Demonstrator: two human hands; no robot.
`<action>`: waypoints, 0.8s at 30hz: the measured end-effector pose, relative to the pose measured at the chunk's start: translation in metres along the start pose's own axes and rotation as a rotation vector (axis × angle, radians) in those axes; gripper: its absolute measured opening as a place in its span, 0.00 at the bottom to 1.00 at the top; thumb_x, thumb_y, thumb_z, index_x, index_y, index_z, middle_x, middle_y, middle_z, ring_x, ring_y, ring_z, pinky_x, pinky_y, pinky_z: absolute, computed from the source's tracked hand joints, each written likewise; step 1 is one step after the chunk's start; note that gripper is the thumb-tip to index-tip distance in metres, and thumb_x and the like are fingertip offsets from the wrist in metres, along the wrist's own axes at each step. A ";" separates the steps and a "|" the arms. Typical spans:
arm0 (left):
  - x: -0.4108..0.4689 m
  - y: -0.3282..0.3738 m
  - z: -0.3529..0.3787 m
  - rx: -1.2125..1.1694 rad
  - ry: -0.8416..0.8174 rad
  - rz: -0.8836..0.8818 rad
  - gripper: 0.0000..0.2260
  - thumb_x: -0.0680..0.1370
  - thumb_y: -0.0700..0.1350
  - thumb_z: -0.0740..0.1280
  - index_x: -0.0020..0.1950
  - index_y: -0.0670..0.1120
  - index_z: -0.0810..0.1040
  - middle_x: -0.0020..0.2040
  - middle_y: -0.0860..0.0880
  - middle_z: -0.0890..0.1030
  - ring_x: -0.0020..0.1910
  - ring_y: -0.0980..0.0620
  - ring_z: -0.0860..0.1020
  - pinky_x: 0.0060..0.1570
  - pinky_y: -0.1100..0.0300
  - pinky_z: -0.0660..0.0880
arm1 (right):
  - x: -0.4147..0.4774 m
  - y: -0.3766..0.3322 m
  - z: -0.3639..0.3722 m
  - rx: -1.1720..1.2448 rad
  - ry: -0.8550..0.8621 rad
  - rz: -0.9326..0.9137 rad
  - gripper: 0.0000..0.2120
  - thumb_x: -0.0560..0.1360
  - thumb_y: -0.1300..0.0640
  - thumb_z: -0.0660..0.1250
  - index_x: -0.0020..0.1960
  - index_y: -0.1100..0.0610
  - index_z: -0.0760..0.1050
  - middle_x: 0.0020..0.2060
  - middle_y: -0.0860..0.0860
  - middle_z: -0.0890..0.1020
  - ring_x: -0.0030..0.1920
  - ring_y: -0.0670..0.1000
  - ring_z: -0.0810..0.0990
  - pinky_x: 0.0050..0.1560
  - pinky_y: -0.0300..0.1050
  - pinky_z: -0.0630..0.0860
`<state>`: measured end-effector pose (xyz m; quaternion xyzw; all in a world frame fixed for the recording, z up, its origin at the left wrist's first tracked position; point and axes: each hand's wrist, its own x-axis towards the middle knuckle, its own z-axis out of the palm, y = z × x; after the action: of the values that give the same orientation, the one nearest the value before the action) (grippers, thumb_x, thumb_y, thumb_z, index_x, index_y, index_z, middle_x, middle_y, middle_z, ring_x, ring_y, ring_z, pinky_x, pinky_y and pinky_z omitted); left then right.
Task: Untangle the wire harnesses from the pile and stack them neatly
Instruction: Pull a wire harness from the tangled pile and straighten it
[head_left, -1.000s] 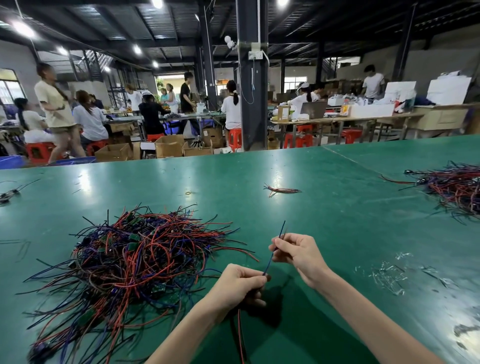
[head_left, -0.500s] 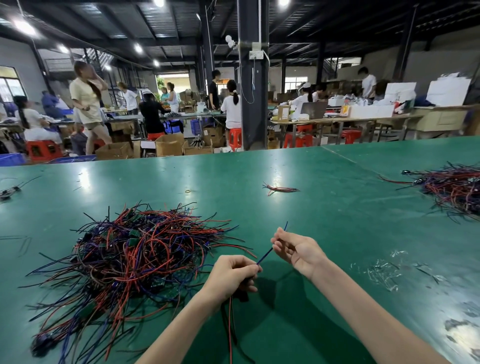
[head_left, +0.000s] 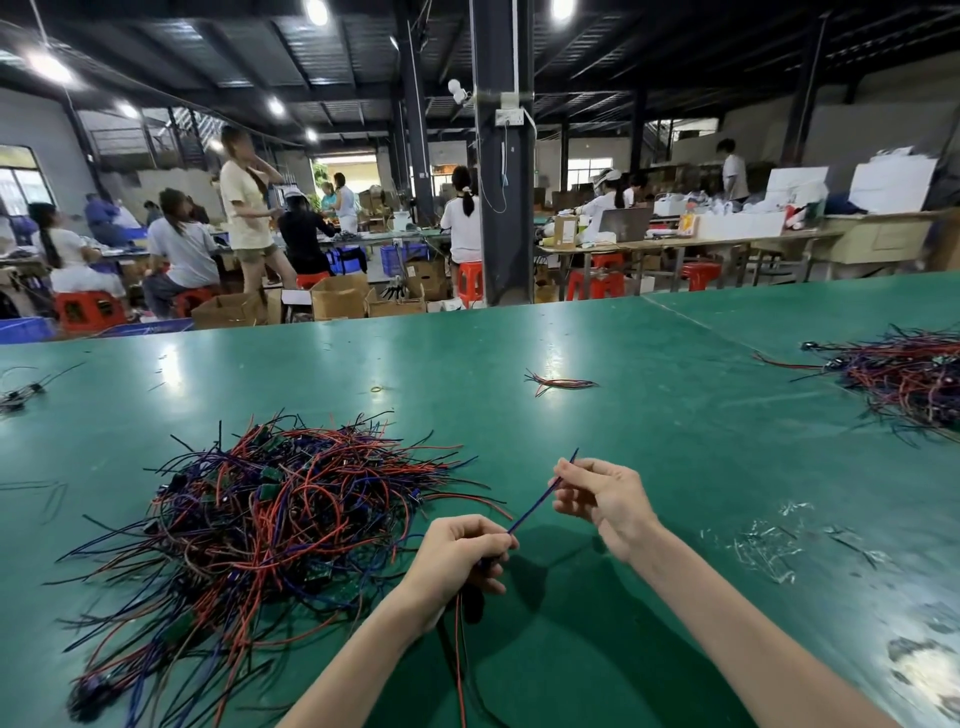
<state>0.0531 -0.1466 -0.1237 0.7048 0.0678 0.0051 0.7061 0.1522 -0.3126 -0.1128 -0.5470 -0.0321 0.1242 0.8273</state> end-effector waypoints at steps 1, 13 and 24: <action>0.000 0.000 0.000 0.004 0.006 0.002 0.07 0.74 0.34 0.68 0.37 0.40 0.82 0.29 0.47 0.77 0.26 0.55 0.74 0.26 0.62 0.74 | 0.000 -0.001 0.000 0.048 -0.018 0.044 0.05 0.74 0.68 0.66 0.40 0.68 0.76 0.28 0.58 0.81 0.24 0.48 0.78 0.27 0.40 0.78; -0.003 0.002 0.007 0.000 0.008 0.010 0.07 0.74 0.32 0.68 0.37 0.39 0.82 0.29 0.47 0.76 0.26 0.55 0.74 0.26 0.63 0.73 | 0.004 0.006 -0.001 -0.131 0.122 -0.127 0.09 0.70 0.69 0.72 0.35 0.63 0.74 0.29 0.59 0.80 0.23 0.48 0.77 0.27 0.39 0.77; -0.004 0.003 0.006 -0.030 0.017 0.018 0.09 0.75 0.32 0.67 0.36 0.39 0.82 0.29 0.47 0.76 0.26 0.55 0.74 0.27 0.63 0.74 | 0.004 0.001 0.002 -0.023 0.156 -0.008 0.10 0.74 0.65 0.69 0.34 0.64 0.76 0.27 0.57 0.80 0.21 0.46 0.75 0.19 0.36 0.69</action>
<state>0.0504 -0.1525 -0.1200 0.6948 0.0677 0.0184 0.7158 0.1558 -0.3100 -0.1132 -0.5645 0.0288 0.0774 0.8213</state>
